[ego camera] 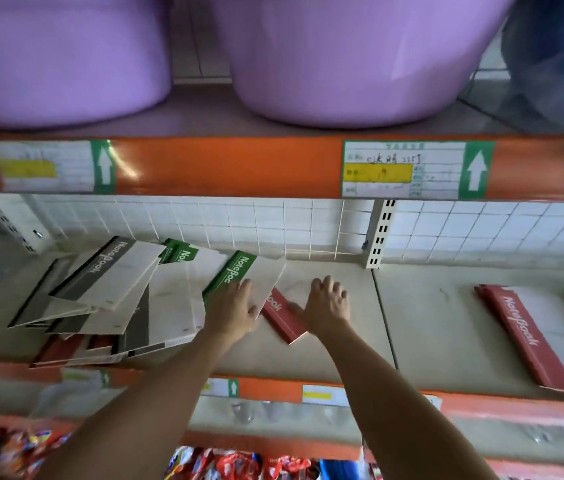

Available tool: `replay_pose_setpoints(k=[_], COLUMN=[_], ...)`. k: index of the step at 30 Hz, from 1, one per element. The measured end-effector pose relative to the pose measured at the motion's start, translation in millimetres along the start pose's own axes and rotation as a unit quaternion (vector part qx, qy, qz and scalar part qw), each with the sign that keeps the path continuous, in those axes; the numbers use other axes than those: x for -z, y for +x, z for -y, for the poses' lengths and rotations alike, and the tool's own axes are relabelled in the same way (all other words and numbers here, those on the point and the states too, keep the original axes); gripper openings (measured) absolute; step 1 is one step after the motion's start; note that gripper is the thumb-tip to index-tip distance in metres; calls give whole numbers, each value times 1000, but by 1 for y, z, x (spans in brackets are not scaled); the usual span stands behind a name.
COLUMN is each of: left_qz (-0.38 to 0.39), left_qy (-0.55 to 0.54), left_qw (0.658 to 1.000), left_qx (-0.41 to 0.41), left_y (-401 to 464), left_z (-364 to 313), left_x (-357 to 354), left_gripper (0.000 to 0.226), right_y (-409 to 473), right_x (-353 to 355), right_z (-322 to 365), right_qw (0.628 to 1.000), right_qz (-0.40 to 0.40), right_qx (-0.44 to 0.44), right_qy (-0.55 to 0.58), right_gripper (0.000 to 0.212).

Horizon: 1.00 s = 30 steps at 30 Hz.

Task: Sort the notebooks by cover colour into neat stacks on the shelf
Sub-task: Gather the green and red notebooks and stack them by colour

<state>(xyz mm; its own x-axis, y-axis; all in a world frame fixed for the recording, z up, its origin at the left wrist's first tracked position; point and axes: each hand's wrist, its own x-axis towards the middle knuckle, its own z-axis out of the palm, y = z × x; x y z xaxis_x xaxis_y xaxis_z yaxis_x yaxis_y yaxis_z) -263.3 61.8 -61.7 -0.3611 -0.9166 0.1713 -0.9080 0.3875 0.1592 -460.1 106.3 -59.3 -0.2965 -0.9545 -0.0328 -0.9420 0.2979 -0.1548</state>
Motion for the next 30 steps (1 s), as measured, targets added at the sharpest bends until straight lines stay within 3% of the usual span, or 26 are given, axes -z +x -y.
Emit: replay_pose_setpoints(k=[4,7,10,15,19,24,28,30], left_qz=[81,166,181,186,173,121,92,78], left_qy=[84,99,73,77,49,-25,-125,-156], left_qw=[985,970,971,961,962,985,985,983], left_qx=[127,146,138,188,206,120,73,61], left_y=[7,18,26,21,21,16,11,9], left_z=[3,11,12,1,-1,1,-10,-22], left_x=[1,7,16,30,34,36,39,40], left_gripper=[64,93,114,134,115,67,46,48], right_y=[-6,-12,-16,-24,-26,-41,-71,-85], right_x=[6,5,10,18,31,37,52,56], right_z=[7,10,6,3,-3,-7,-13,-20], right_qw=[993,979,963,954,925,920,924,929], right_qz=[25,55,98,123,143,164,78,20], right_qx=[-106,-179,-221,-222,-236,-244,-245,-263], right_qy=[34,81,120,159,262,260,282,259], right_gripper=[98,114,126,91,55,15,33,34])
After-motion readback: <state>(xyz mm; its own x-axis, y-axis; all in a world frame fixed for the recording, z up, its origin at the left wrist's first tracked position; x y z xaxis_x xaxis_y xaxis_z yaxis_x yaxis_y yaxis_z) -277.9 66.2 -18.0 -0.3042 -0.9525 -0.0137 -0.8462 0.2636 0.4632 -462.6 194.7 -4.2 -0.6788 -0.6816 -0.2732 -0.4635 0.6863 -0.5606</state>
